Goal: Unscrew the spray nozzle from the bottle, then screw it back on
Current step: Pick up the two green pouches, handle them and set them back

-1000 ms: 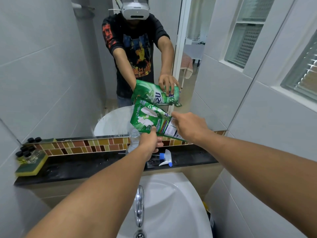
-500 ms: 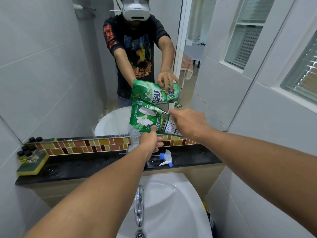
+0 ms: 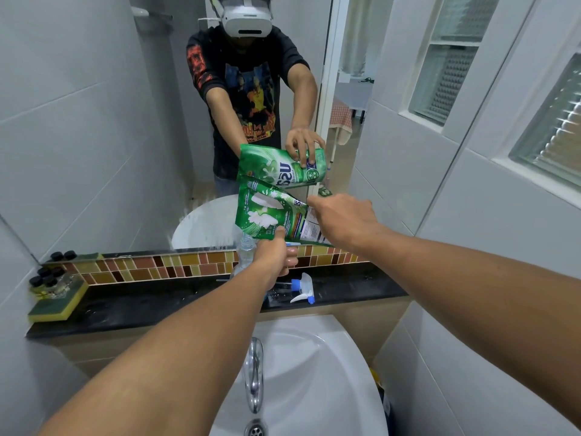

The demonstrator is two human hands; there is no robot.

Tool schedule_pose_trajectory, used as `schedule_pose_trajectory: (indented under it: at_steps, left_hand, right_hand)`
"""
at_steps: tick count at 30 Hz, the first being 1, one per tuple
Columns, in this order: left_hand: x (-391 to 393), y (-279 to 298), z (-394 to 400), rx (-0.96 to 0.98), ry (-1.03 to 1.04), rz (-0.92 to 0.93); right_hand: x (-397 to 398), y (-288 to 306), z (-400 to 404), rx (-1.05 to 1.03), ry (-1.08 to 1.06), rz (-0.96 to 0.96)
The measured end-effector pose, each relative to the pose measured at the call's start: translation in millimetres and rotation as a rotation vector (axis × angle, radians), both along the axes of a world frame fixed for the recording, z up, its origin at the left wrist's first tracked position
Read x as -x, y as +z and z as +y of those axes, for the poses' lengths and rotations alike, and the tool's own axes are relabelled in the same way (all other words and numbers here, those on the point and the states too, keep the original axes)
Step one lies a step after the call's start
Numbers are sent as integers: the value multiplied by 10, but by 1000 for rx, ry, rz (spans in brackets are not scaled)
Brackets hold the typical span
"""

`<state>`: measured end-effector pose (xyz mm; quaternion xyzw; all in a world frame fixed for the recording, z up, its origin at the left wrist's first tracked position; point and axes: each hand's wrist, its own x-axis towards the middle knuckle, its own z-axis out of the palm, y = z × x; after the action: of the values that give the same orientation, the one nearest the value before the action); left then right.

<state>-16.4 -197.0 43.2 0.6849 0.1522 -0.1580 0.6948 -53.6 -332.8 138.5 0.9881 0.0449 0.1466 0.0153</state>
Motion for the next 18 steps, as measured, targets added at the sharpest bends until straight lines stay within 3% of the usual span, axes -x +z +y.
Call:
schedule_pose_trajectory:
  at_steps: [18]
  left_hand:
    - [-56,4,-29,-12,5,-13]
  right_hand:
    - [-3,39,-33,-4,-30,5]
